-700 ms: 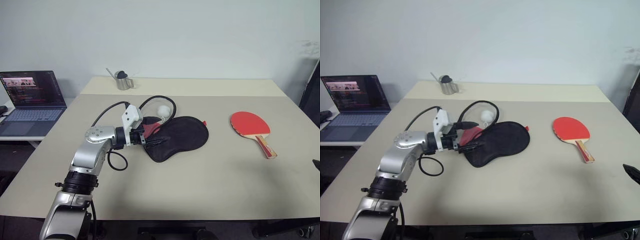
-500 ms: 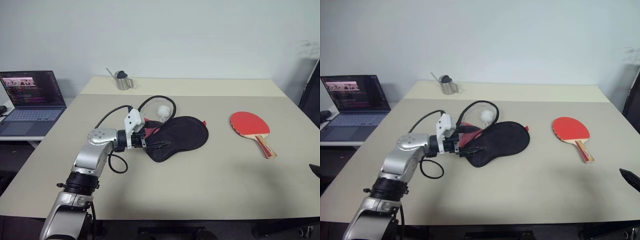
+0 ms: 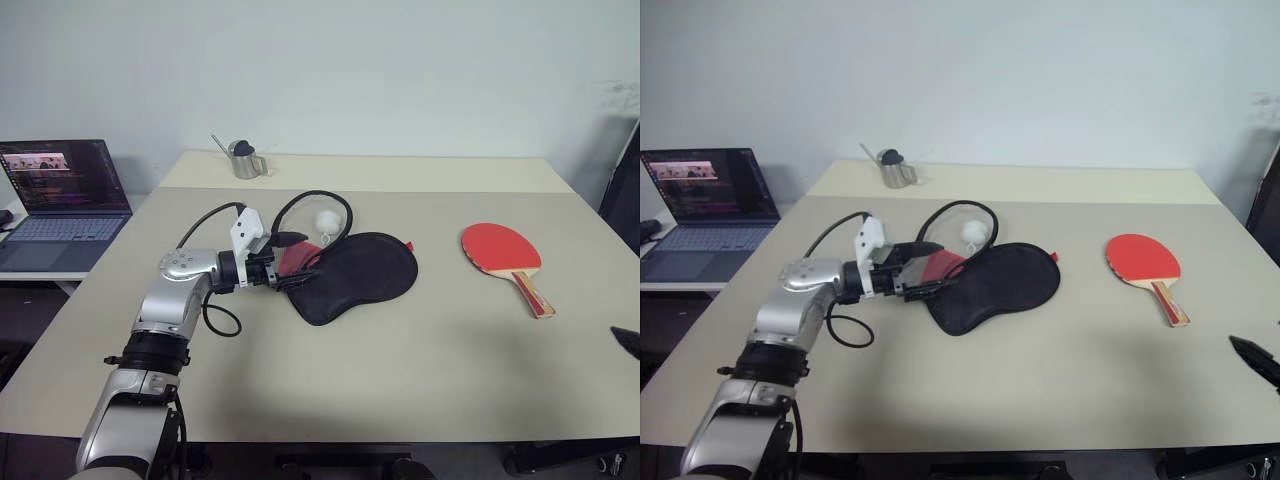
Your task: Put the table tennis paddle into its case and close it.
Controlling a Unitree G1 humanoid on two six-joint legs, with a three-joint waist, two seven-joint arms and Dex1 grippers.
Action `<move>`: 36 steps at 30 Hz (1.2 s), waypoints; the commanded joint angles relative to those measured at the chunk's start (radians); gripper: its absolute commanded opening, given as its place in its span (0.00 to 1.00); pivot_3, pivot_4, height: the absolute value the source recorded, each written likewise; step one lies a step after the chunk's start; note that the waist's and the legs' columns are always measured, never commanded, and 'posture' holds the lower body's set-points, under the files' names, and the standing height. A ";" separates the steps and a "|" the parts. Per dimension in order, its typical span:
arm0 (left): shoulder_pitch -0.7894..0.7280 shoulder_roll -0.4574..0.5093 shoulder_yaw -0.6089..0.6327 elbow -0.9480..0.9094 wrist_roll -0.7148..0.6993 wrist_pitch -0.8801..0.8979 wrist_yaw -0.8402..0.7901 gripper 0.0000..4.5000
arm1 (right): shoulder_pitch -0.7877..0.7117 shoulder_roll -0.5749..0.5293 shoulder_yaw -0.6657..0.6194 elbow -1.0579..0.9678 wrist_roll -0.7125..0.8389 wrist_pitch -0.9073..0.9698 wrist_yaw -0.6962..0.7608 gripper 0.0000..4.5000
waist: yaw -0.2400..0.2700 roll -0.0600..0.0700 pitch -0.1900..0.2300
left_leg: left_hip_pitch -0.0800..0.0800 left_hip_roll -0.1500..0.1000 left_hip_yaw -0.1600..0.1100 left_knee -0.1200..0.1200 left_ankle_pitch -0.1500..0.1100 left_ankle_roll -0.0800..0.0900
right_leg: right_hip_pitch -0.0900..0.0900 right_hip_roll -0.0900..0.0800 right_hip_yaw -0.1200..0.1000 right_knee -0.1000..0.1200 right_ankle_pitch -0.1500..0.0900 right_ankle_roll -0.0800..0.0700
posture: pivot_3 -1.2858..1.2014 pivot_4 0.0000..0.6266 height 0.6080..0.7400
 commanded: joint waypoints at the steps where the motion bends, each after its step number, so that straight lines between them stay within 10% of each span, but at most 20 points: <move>1: 0.002 0.042 0.040 0.031 0.001 -0.036 -0.028 1.00 | 0.020 -0.001 0.001 -0.112 0.068 0.028 0.001 0.98 | 0.000 0.000 0.000 | 0.000 0.000 0.000 0.000 0.000 0.000 | 0.000 0.000 0.000 0.000 0.000 0.000 | 0.52 0.24 1.00; 16: -0.048 0.004 0.019 0.134 0.015 -0.092 -0.105 1.00 | -0.279 0.006 0.418 -0.246 0.180 0.072 -0.228 0.98 | 0.002 -0.001 0.001 | -0.001 0.000 0.000 0.000 0.000 0.000 | 0.000 0.000 -0.001 0.000 0.000 0.000 | 0.52 0.24 1.00; 23: -0.086 -0.028 -0.006 0.180 0.037 -0.129 -0.147 1.00 | -0.532 0.067 0.753 -0.135 -0.010 0.082 -0.386 0.98 | 0.003 -0.002 0.001 | -0.002 0.000 0.000 0.001 0.000 0.000 | -0.001 0.000 0.000 0.000 0.000 0.000 | 0.52 0.24 1.00; 36: -0.091 -0.025 -0.015 0.170 0.047 -0.135 -0.192 1.00 | -0.816 0.495 0.852 0.016 0.028 0.419 -0.741 0.98 | 0.001 -0.002 0.001 | -0.010 0.001 0.000 0.001 0.000 0.000 | -0.012 0.002 0.001 0.004 0.001 -0.001 | 0.52 0.24 1.00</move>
